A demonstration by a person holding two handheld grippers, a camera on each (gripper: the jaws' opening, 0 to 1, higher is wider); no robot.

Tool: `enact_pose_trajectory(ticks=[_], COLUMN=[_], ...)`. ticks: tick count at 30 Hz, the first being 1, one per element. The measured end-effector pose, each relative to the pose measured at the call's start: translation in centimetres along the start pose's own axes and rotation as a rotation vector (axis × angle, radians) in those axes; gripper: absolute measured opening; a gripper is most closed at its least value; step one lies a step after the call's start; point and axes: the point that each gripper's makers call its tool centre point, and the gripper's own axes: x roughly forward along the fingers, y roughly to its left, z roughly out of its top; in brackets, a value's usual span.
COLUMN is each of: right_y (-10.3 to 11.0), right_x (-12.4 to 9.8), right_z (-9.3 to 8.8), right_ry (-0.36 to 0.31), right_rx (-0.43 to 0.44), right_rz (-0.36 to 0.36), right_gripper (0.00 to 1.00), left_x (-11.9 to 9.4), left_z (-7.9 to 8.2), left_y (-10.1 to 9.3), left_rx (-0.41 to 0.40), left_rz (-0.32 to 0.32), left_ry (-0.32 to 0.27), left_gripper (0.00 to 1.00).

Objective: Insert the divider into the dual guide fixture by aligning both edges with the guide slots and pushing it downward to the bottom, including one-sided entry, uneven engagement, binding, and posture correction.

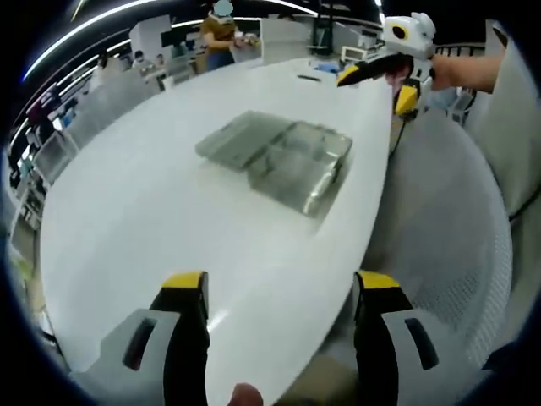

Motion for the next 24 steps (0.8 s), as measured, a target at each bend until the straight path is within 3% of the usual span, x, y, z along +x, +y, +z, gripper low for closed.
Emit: enact_pose_trajectory(ticks=[10, 24], right_y=[0.1, 0.1], right_x=[-0.3, -0.6], right_z=[-0.2, -0.7], right_ry=[0.000, 0.007], right_rx=[0.003, 0.011], right_rz=[-0.007, -0.011], right_gripper=[0.65, 0.65], left_x=[0.1, 0.2], left_z=[-2.3, -4.1], left_y=[0.7, 2.0], left_rx=[-0.001, -0.009], left_rz=[0.006, 0.022], left_ry=[0.048, 0.083], left_gripper=[0.68, 0.67])
